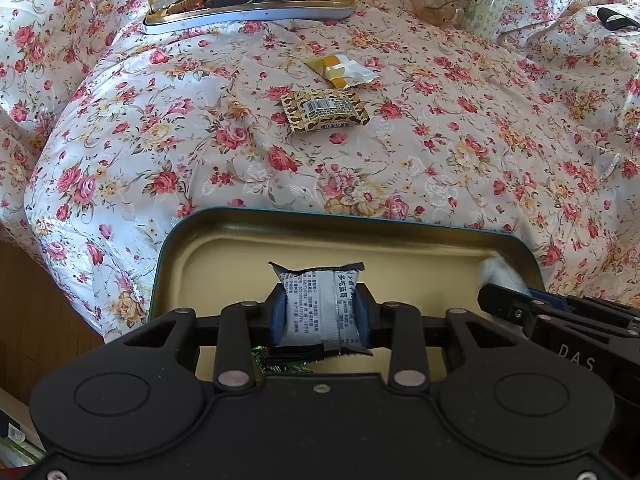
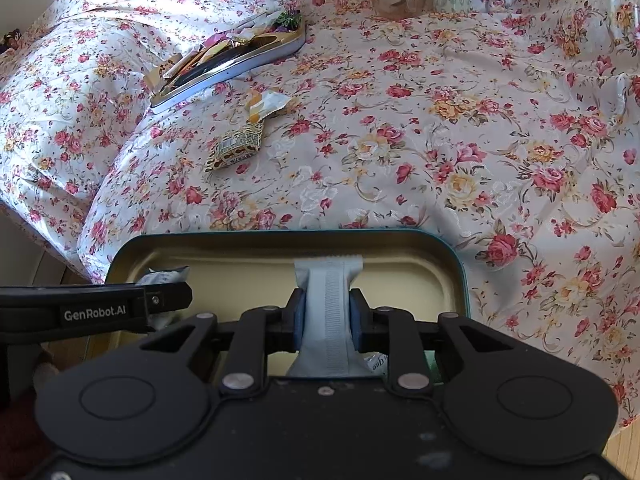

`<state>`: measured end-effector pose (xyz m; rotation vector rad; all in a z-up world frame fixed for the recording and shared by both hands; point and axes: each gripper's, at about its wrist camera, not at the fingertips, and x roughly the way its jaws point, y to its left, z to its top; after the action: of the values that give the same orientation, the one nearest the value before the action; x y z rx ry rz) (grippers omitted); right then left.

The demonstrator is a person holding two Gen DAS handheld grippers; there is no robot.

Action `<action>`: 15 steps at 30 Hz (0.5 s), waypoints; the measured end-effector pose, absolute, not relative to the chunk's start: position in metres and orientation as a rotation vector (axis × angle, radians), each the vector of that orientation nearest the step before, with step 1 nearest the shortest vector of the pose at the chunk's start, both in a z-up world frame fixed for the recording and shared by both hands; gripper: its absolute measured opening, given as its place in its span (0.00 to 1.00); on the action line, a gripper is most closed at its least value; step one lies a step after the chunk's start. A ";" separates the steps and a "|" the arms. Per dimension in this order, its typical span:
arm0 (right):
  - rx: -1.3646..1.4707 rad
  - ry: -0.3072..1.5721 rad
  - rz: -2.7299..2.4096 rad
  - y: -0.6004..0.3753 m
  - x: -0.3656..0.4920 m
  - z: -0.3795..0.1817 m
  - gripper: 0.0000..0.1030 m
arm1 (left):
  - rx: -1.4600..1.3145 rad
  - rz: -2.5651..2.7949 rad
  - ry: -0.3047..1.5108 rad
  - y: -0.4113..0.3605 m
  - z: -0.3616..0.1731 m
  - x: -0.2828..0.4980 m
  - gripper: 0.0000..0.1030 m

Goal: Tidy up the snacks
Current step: 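Open the left tool to drop the white-blue packet while the right tool releases the grey bar, then move both open tools back toward the last snacks on the sheet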

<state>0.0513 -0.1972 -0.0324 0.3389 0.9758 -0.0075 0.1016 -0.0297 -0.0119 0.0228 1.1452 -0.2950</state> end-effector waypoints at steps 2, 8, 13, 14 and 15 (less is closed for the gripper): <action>0.346 0.969 -0.001 -0.198 0.052 -0.031 0.24 | 0.020 -0.302 1.140 -0.030 -0.011 0.101 0.42; 0.333 0.953 0.010 -0.196 0.051 -0.027 0.24 | 0.041 -0.290 1.118 -0.032 -0.008 0.100 0.42; 0.334 0.955 0.014 -0.196 0.051 -0.027 0.24 | 0.047 -0.287 1.116 -0.031 -0.009 0.099 0.42; 0.334 0.956 0.012 -0.196 0.051 -0.027 0.24 | 0.042 -0.286 1.115 -0.030 -0.008 0.099 0.42; 0.334 0.957 0.011 -0.196 0.051 -0.027 0.24 | 0.037 -0.285 1.114 -0.029 -0.008 0.099 0.42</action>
<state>0.0505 -0.1964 -0.0275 0.3341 0.9572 0.0111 0.0989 -0.0289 -0.0079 0.0372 1.1141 -0.2845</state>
